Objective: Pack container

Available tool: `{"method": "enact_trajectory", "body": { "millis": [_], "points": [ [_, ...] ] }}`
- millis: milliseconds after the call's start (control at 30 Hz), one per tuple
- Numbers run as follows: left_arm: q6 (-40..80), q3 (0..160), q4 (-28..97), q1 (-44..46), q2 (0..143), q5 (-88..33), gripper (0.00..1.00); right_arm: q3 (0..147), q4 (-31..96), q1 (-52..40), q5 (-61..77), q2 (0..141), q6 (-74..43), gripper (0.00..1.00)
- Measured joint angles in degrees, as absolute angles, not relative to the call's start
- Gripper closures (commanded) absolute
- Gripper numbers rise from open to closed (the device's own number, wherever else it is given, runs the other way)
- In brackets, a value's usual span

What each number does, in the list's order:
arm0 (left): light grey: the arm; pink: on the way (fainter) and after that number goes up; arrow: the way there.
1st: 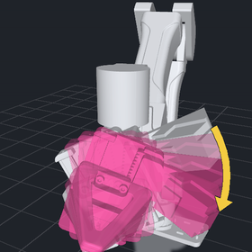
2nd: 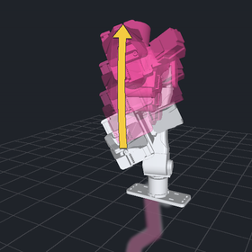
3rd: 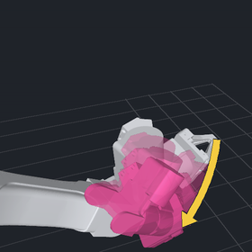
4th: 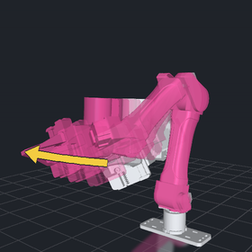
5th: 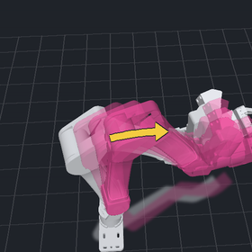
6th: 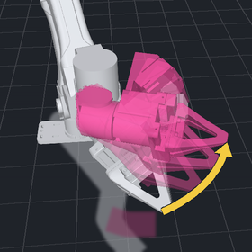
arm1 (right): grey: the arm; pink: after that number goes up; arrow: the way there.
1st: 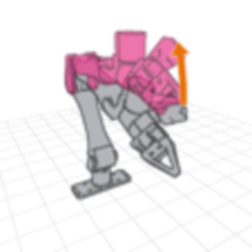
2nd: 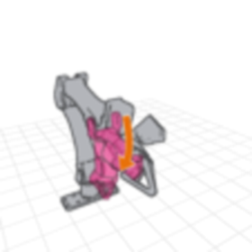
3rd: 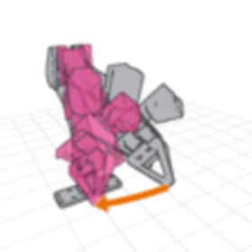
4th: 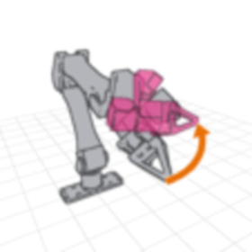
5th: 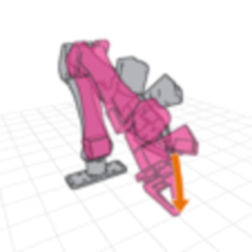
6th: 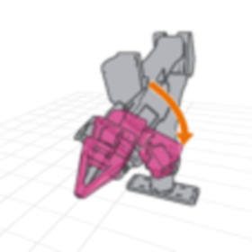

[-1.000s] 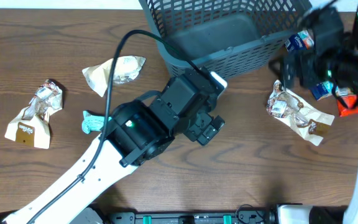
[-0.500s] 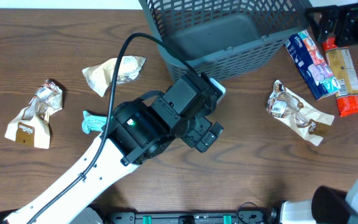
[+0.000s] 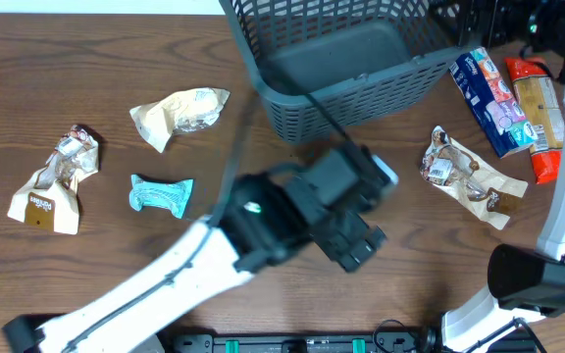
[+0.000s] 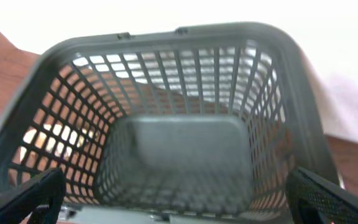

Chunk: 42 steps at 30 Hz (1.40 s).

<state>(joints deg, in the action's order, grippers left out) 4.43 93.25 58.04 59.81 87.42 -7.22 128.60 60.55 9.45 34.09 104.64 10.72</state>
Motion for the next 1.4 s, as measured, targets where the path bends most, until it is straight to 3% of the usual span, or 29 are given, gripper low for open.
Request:
{"method": "enact_trajectory", "body": {
  "millis": [400,833,1067,1400],
  "points": [
    [4.51,93.25,56.51,61.14,89.03,-4.08,0.01,130.37,62.04,8.36,35.00,107.70,10.74,0.01],
    [4.51,93.25,56.60,61.12,89.03,-4.10,0.01,130.37,48.99,5.50,34.89,114.28,5.48,0.01],
    [4.51,93.25,54.89,61.12,89.03,-3.09,0.01,130.41,52.62,5.50,32.25,115.63,4.80,0.01],
    [4.58,93.25,50.85,59.02,89.17,8.43,0.01,130.39,57.23,5.43,31.48,122.04,5.54,0.01]
  ]
}}
